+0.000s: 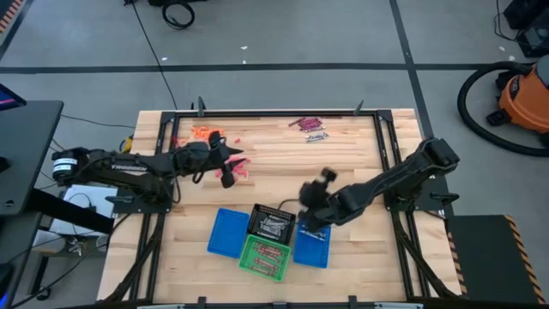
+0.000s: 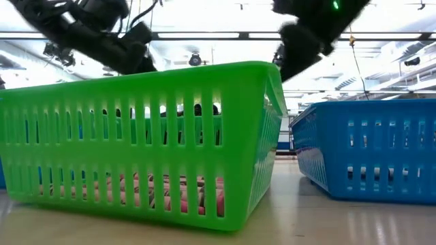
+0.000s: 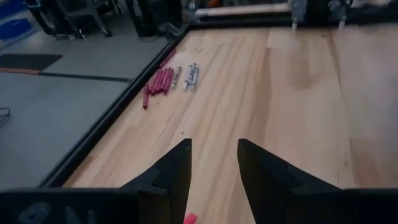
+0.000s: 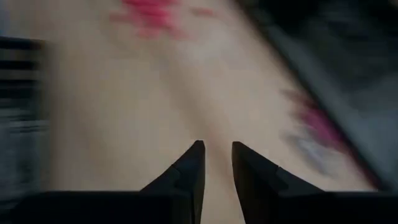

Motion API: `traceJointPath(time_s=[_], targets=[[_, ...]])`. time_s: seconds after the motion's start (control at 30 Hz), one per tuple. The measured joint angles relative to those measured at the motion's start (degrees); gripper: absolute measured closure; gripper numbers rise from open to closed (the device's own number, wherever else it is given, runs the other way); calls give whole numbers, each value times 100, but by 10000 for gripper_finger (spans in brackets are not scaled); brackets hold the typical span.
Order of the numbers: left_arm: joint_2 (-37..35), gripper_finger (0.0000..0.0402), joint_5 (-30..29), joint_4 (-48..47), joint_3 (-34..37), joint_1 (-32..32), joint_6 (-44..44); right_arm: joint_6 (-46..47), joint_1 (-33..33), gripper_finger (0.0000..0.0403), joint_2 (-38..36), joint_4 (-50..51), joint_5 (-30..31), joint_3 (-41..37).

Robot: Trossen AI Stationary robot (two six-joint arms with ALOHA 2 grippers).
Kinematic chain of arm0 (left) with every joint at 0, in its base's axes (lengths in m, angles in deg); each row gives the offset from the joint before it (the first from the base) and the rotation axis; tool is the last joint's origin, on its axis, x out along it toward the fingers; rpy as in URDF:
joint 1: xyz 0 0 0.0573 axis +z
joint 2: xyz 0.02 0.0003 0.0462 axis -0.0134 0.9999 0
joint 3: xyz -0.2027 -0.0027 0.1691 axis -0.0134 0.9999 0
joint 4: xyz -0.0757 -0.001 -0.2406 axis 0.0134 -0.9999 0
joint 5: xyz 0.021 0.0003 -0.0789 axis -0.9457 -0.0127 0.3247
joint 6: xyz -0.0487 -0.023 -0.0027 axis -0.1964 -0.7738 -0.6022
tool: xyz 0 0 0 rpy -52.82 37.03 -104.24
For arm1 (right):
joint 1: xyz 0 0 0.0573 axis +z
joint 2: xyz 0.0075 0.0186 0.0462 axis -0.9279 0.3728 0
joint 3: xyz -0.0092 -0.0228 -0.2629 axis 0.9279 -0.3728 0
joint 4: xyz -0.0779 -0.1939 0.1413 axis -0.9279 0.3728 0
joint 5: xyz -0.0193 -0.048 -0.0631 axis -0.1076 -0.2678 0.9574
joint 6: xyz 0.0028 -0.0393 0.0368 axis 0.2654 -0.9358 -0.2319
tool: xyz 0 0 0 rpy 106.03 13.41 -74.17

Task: Sort crayons
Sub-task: Put the white crayon into the right blue bin

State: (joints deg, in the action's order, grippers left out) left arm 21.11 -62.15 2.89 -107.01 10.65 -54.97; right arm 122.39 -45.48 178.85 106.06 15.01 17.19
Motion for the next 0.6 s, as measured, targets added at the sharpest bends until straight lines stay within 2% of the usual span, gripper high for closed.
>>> traceJointPath(time_s=[0.1, 0.27, 0.43, 0.6], targets=[[299, 260, 97, -652, -551, 28, 246, 1121, -83, 316, -255, 705, 545, -451], [1089, 260, 614, -1161, -1484, 296, 589, 2405, -187, 316, -714, 575, 603, -1406], [2017, 260, 1148, -1238, -2301, 636, 840, 2680, -207, 316, -1006, -110, 633, -2007], [2982, 260, 1472, -1781, -3368, 850, 866, 2973, -205, 318, -1248, 36, 980, -2319]])
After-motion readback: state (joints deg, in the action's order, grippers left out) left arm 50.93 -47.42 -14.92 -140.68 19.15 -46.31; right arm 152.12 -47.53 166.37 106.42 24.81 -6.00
